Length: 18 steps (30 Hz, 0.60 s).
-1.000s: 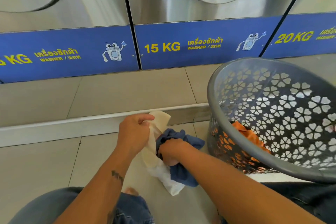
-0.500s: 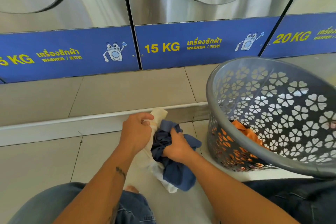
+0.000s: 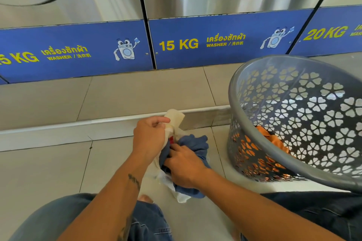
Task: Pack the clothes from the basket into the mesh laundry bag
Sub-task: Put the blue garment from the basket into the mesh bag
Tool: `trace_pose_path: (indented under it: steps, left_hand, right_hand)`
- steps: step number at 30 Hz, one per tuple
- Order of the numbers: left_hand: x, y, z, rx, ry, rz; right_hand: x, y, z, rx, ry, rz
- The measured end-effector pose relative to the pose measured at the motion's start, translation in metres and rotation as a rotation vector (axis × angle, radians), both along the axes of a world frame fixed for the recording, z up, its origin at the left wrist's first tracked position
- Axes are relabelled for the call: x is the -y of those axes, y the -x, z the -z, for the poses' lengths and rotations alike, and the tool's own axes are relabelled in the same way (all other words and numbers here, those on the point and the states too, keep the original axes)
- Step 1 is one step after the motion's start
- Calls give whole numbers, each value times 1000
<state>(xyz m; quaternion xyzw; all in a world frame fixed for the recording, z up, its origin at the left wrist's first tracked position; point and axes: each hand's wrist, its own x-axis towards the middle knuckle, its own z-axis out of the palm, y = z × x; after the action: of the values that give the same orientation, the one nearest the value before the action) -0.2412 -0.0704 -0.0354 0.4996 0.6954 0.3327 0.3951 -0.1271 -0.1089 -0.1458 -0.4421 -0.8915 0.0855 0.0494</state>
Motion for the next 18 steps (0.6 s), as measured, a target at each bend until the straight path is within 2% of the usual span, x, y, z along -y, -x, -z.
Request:
trace_pose_path:
  steps: [5, 7, 9, 11, 13, 14, 16, 17, 18]
  left_hand:
    - [3, -2, -8, 11, -1, 148]
    - [0, 0, -6, -20, -12, 102]
    - [-4, 2, -5, -69, -28, 31]
    - [-7, 3, -3, -108, -49, 1]
    - [-9, 1, -1, -126, -65, 10]
    - [-10, 0, 0, -138, -67, 23]
    - [-12, -1, 3, -158, -69, 56]
    - [-12, -1, 4, -159, -70, 70]
    - [-12, -2, 4, -160, -67, 82]
  right_hand:
    - [-27, 13, -1, 440, 231, 18]
    - [-42, 18, -7, 490, 341, 18]
    - [-52, 18, -14, 370, 481, 44]
    - [-47, 5, -18, 38, 533, 105]
    - [-30, -20, -11, -335, 378, 219]
    - [-19, -34, -5, -454, 254, 293]
    - [-1, -59, 8, -531, 71, 488]
    - [4, -69, 9, -508, 97, 584]
    - [6, -76, 13, -475, 211, 660]
